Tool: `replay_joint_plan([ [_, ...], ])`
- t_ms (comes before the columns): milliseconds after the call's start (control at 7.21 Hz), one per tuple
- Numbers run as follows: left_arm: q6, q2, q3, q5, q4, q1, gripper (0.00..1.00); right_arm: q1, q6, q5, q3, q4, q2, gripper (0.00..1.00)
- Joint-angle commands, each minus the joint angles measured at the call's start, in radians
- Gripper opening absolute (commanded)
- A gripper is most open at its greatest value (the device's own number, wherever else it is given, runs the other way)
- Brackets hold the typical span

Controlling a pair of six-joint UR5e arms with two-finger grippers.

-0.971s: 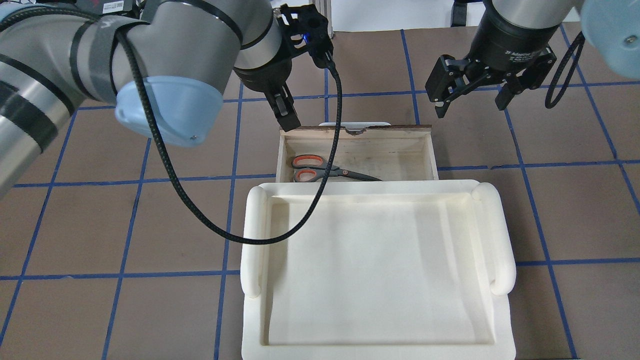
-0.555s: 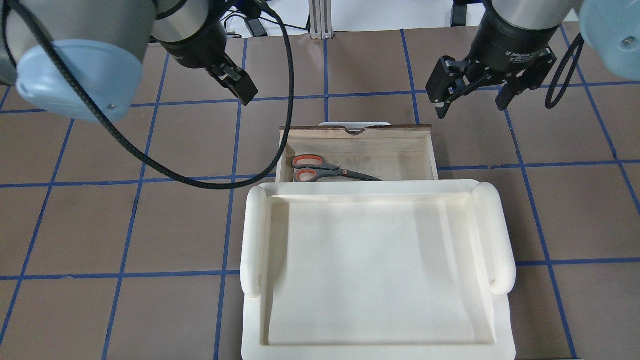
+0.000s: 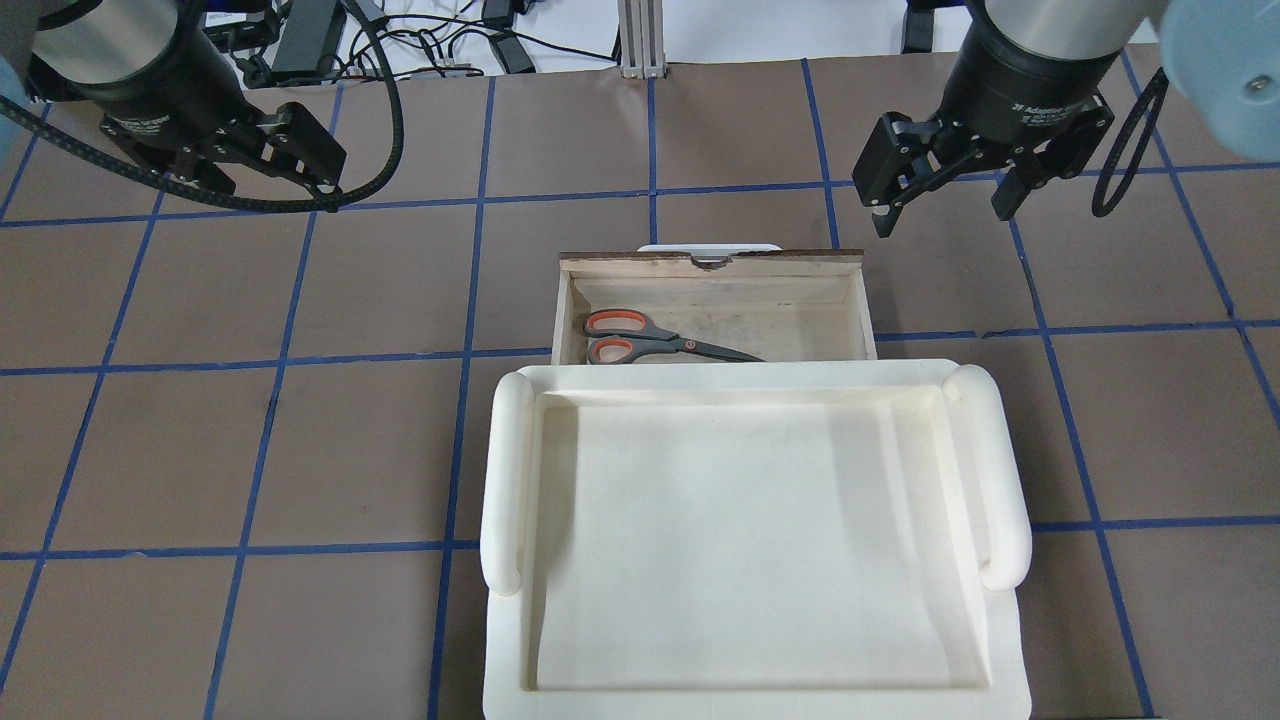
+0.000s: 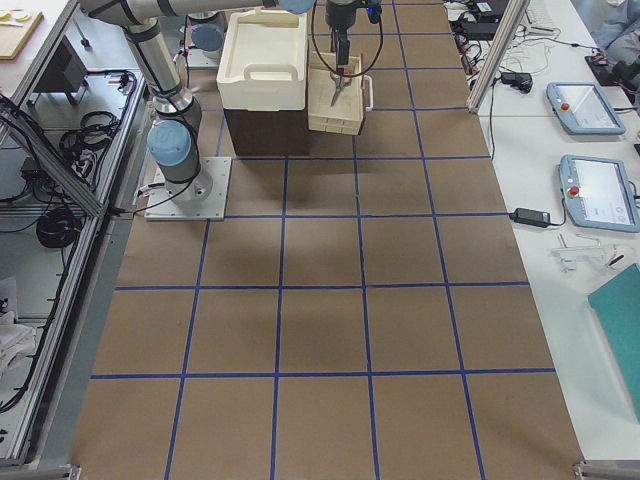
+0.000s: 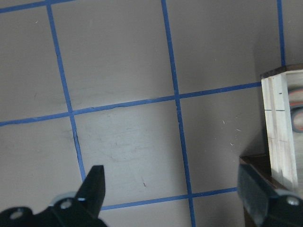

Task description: Place scissors in drawer with both arms

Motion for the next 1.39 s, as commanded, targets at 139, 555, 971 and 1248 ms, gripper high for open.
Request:
replay_joint_plan([
  [139,-0.060,0.021,-0.055,0.045,-0.005,0.005,1.00,0.000,0.001,0.000,0.002,0.000,0.000,1.00],
  [555,-0.067,0.031,-0.063,0.036,-0.005,0.002,1.00,0.000,0.000,-0.002,0.002,0.002,0.000,1.00],
  [971,-0.090,0.031,-0.065,0.033,-0.005,-0.012,1.00,0.000,0.000,-0.003,0.002,0.002,0.000,1.00],
  [1248,-0.087,0.035,-0.065,0.035,-0.005,-0.012,1.00,0.002,0.000,-0.003,0.002,0.002,0.000,1.00],
])
